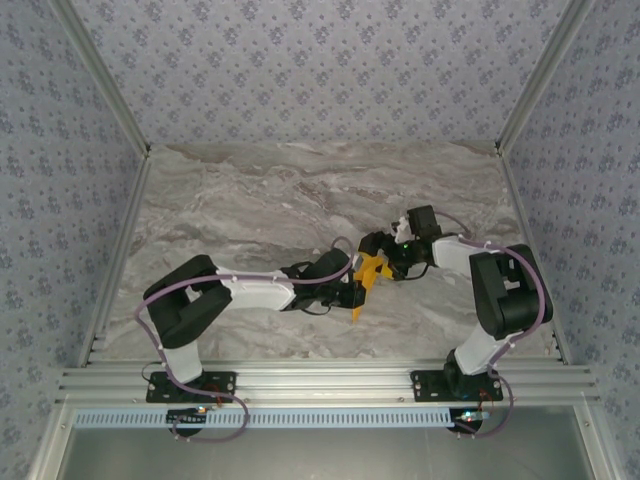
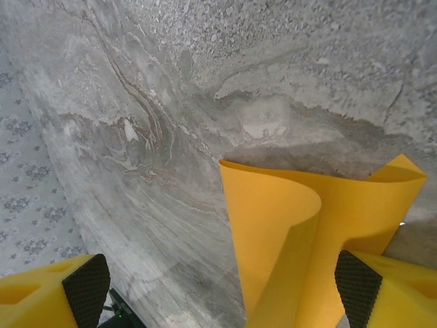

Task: Fold a paper plane with a square sheet of paper (fold left side to right side)
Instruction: Fold the wing for the fifth time at the center of the table.

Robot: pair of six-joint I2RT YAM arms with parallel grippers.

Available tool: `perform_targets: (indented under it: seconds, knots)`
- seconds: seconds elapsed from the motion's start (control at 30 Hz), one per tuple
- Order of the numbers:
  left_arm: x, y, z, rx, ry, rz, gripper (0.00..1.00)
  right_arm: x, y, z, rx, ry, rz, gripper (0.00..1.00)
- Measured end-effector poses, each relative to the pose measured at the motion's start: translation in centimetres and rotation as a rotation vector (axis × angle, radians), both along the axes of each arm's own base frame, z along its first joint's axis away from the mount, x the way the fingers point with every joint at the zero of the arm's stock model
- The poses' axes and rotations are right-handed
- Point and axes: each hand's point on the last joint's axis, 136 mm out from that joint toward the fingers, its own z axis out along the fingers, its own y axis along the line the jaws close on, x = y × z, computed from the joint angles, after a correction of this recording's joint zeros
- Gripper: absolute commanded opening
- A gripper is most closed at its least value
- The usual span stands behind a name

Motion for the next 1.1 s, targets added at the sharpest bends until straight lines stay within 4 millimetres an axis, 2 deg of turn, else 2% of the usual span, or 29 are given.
perform_targets:
  seconds: [0.3, 0.53, 0.83, 1.1]
  knots:
    - [0.6, -0.1, 0.3, -0.056, 0.029, 0.01, 0.08, -0.2, 0.1, -0.4, -0.054, 0.019, 0.043, 0.9]
    - [0.8, 0.3, -0.4, -0.084, 0.069, 0.01, 0.09, -0.4, 0.2, -0.6, -0.077, 0.018, 0.072, 0.9]
    - [0.4, 0.2, -1.1, -0.087, 0.1, -0.012, 0.1, -0.3, 0.1, -0.5, -0.098, 0.0, 0.095, 0.91]
    - [0.4, -0.2, -0.9, -0.108, 0.1, -0.026, 0.12, 0.0, 0.2, -0.5, -0.101, -0.004, 0.101, 0.9]
